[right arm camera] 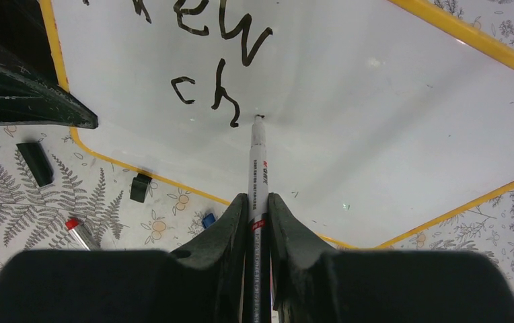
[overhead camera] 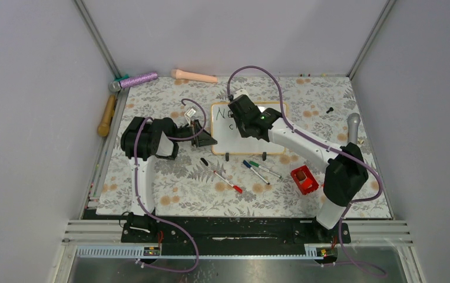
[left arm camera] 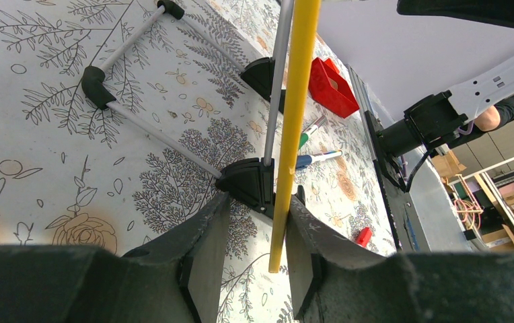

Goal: Write a sentence on the whiteboard

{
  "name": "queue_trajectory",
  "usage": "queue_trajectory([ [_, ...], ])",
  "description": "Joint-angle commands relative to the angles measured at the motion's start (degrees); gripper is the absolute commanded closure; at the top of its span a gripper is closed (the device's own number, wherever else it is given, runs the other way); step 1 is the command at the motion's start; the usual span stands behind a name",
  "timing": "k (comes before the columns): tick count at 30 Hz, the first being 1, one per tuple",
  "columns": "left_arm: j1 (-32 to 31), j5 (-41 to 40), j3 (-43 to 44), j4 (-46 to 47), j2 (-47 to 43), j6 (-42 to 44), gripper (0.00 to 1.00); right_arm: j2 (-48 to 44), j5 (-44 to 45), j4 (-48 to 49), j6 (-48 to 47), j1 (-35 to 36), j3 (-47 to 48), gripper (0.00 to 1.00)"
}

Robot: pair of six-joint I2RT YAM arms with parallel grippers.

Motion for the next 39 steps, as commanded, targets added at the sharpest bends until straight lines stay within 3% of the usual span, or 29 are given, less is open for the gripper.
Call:
queue_trajectory([
  [1, -0.1, -0.9, 0.4, 0.6, 1.4, 2.2, 0.65, 1.2, 2.9, -0.6, 0.4, -0.4, 2.9, 1.0],
  [39, -0.1, -0.8, 0.4, 0.6, 1.4, 2.2, 0.67, 2.2, -3.2, -3.8, -0.5, -0.4, 2.8, 1.0],
])
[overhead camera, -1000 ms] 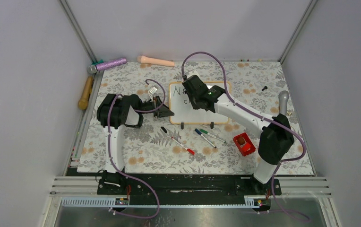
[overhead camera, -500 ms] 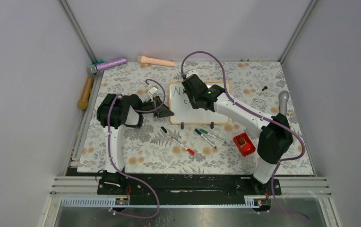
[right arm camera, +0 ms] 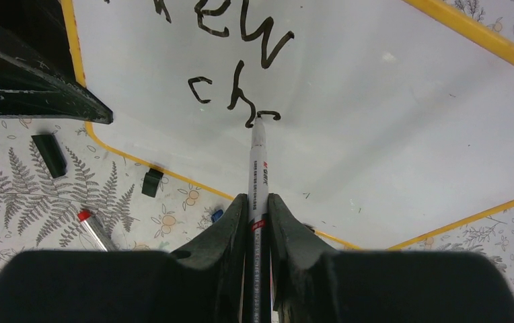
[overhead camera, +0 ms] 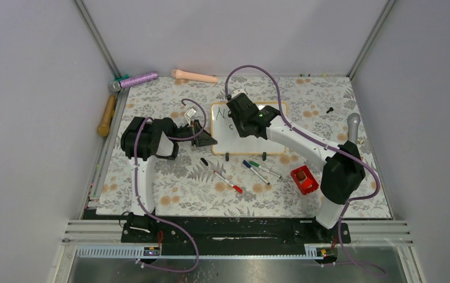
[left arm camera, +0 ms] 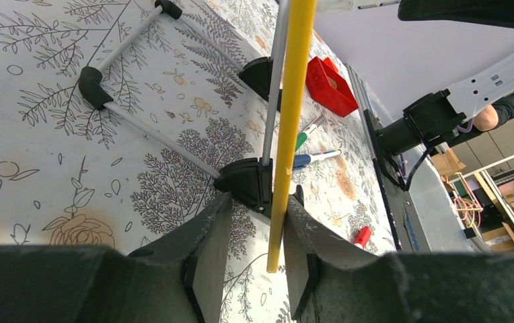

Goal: Write a sentence on the whiteboard

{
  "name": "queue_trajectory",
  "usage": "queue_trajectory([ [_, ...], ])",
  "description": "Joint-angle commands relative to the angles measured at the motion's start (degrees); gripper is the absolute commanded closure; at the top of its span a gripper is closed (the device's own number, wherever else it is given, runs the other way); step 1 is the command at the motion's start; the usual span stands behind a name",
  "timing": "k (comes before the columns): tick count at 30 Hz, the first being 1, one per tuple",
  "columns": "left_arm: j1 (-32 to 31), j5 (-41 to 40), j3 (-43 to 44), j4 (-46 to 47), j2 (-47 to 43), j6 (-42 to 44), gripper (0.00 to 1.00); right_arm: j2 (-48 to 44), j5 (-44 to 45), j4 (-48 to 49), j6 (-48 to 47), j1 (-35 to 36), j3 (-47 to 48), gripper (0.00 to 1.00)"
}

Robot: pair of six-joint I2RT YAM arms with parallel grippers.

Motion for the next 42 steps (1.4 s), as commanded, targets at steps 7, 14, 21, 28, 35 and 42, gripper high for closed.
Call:
queue_trajectory([
  [7, -0.2, -1.1, 0.4, 0.4, 1.4, 2.3, 0.67, 0.1, 1.9, -3.9, -0.8, -0.5, 0.2, 1.0],
  [14, -0.1, -1.1, 0.4, 0.4, 1.4, 2.3, 0.67, 0.8, 4.2, -3.8, -0.8, -0.7, 2.2, 1.0],
  [21, -0.2, -1.1, 0.4, 0.4, 1.4, 2.3, 0.67, 1.9, 3.8, -3.8, -0.8, -0.8, 4.5, 1.0],
  [28, -0.2, -1.0, 0.4, 0.4, 1.4, 2.3, 0.67, 2.7, 4.2, -3.9, -1.2, -0.9, 6.2, 1.0],
  [35, -0.2, -1.1, 0.4, 0.4, 1.4, 2.3, 0.68, 2.6, 4.4, -3.9, -1.2, -1.1, 6.0, 1.0],
  [42, -0.2, -1.1, 0.4, 0.4, 1.4, 2.3, 0.68, 1.5, 3.6, -3.9, -0.8, -1.1, 3.6, 1.0],
])
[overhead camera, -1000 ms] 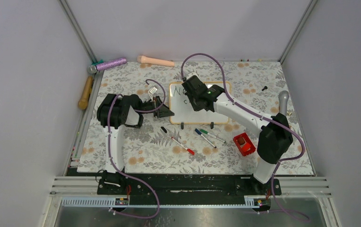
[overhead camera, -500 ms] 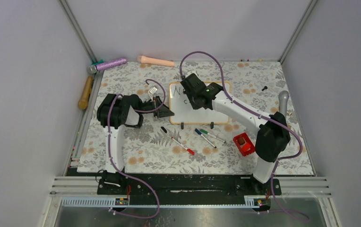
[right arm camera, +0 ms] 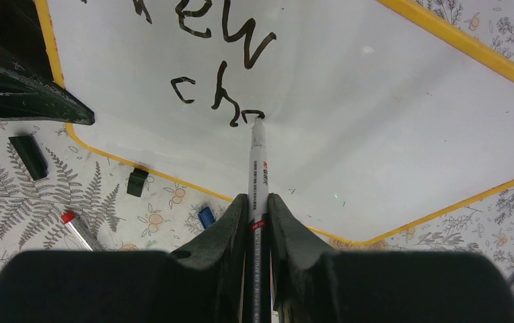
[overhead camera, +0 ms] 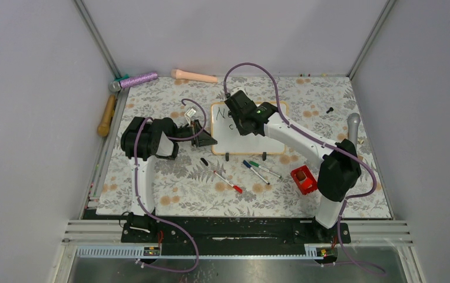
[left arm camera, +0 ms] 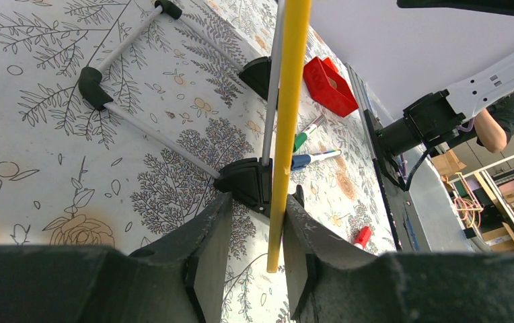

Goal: Write a sentence on the whiteboard

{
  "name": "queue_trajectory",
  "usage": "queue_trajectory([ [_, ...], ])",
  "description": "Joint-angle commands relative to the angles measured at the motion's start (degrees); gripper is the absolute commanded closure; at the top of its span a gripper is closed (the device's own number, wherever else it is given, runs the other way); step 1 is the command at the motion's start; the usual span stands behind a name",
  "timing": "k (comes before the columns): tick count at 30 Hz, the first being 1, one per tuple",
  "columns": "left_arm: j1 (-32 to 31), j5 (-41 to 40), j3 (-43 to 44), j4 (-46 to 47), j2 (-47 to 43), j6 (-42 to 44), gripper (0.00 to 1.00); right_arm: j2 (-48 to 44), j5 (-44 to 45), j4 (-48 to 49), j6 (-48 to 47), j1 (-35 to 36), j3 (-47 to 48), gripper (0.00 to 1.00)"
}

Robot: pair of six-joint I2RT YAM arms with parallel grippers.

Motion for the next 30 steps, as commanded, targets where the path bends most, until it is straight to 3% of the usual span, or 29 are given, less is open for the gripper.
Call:
queue_trajectory([
  [1, -0.2, -1.1, 0.4, 0.4, 1.4, 2.3, 0.68, -1.1, 1.3, 0.7, -0.2, -0.9, -1.0, 1.0],
  [16, -0.2, -1.1, 0.4, 0.4, 1.4, 2.3, 0.68, -4.4, -1.2, 1.3, 0.5, -1.0, -3.8, 1.0],
  [21, -0.1, -1.1, 0.4, 0.4, 1.4, 2.3, 0.68, -10.7, -5.7, 9.8, 0.2, -1.0, -9.7, 1.0],
  [30, -0.2, -1.1, 0.4, 0.4, 1.4, 2.3, 0.68, -17.9, -5.1, 24.2, -0.1, -1.0, -22.7, 1.0],
])
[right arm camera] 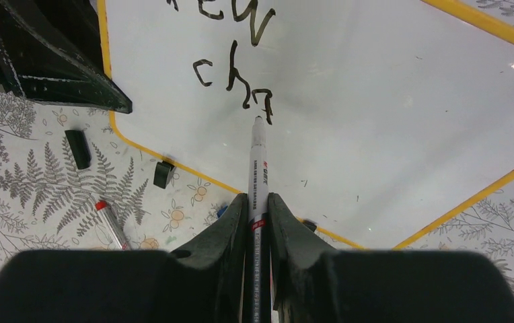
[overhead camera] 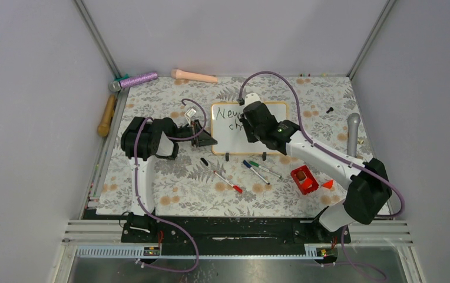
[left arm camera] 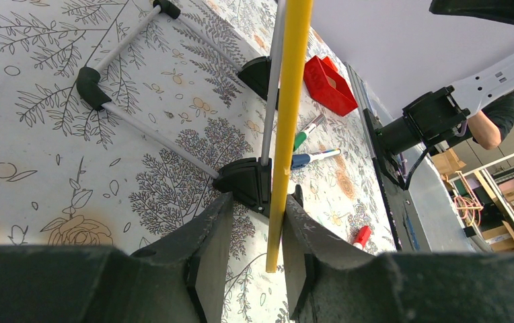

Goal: Write a sentence on the whiteboard

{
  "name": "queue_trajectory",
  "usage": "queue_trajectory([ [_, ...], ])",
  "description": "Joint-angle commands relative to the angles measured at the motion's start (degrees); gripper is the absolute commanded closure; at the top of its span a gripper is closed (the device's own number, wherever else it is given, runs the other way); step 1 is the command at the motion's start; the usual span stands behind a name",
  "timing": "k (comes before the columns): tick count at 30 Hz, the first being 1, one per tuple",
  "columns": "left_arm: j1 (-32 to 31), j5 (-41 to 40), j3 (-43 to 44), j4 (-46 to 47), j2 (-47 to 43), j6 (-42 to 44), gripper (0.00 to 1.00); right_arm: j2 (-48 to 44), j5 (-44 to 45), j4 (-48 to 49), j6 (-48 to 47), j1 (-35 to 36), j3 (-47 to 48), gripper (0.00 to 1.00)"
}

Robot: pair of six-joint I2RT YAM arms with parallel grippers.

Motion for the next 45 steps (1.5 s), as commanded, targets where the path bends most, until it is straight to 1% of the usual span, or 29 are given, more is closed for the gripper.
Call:
queue_trajectory([
  [1, -0.2, -1.3, 0.4, 0.3, 1.4, 2.4, 0.68, -2.7, -0.5, 10.2, -0.3, -0.3, -4.5, 1.0],
  [6, -0.2, -1.3, 0.4, 0.3, 1.3, 2.4, 0.69, -2.7, -0.3, 15.0, -0.3, -0.3, -7.2, 1.0],
  [14, -0.2, -1.2, 0.3, 0.3, 1.3, 2.4, 0.69, -1.0, 1.1, 14.7, -1.2, -0.2, -6.3, 1.0],
  [21, -0.1, -1.2, 0.3, 0.3, 1.3, 2.4, 0.69, 1.2, 2.1, 11.9, -0.9, -0.2, -3.9, 1.0],
  [33, -0.2, -1.0, 0.4, 0.3, 1.4, 2.4, 0.69, 2.8, 4.1, 10.3, -1.2, -0.2, -3.3, 1.0],
  [45, -0.1, -1.0, 0.4, 0.2, 1.4, 2.4, 0.69, 3.5, 4.2, 7.9, -0.9, -0.2, -2.2, 1.0],
])
